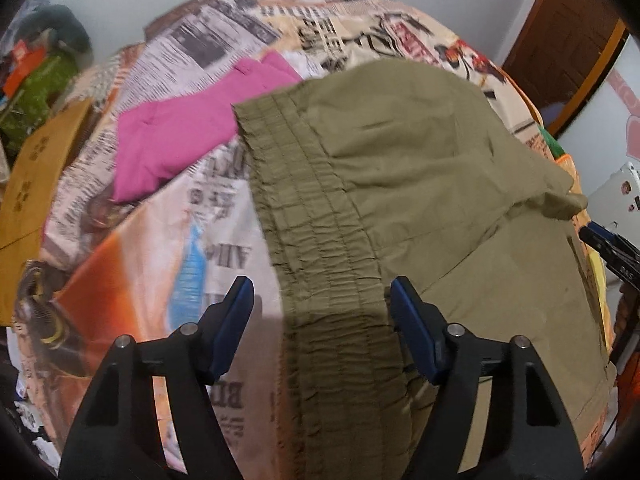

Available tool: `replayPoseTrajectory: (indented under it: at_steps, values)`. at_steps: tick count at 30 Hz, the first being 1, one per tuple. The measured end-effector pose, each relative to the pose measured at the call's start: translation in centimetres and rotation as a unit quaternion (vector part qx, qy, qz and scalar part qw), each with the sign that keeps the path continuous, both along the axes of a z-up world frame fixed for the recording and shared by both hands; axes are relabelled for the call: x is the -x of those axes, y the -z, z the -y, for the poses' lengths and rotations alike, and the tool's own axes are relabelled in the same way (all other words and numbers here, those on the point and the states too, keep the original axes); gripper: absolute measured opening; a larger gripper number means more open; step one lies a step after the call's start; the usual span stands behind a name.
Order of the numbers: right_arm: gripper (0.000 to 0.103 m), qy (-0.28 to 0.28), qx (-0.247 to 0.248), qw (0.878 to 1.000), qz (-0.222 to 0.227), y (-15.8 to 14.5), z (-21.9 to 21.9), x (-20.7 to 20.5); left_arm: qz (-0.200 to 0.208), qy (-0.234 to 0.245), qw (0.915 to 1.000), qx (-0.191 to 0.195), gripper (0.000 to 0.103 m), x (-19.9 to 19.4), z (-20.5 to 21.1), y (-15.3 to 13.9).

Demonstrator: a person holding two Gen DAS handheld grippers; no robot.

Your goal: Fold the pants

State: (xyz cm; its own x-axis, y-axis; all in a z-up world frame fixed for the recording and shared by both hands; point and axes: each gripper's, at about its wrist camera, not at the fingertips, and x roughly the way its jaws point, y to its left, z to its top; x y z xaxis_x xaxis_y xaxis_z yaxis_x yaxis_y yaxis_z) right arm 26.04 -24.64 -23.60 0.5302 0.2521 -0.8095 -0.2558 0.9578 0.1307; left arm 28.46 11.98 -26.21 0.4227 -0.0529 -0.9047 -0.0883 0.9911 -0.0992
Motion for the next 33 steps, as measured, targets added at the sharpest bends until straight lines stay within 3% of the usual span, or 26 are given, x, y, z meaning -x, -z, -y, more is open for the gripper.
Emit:
replayPoseTrajectory:
  at_steps: [8,12,16,22,33]
  values:
    - [0.043,-0.016,-0.01,0.999,-0.029,2.6,-0.7,-1.1,-0.023,0.003,0.9992,0.033,0.071,-0.2,0.2,2.2]
    - [0.022,-0.003,-0.019,0.999,-0.027,2.9,0.0,-1.0,-0.013,0.003,0.9992,0.038,0.065,0.2,-0.2,2.1]
    - [0.015,0.001,-0.017,1.0,-0.023,3.0,0.1,-0.6,-0.01,0.015,0.9996,0.022,0.058,0.2,0.2,1.8]
    - [0.009,-0.014,0.013,1.0,-0.021,2.3,-0.9,-0.1,-0.013,0.016,0.9998,0.008,0.056,0.6,0.1,1.2]
    - [0.007,-0.024,0.019,0.999,-0.035,1.8,-0.2,2.8,-0.016,0.007,0.9996,0.021,0.053,3.8,0.0,0.5]
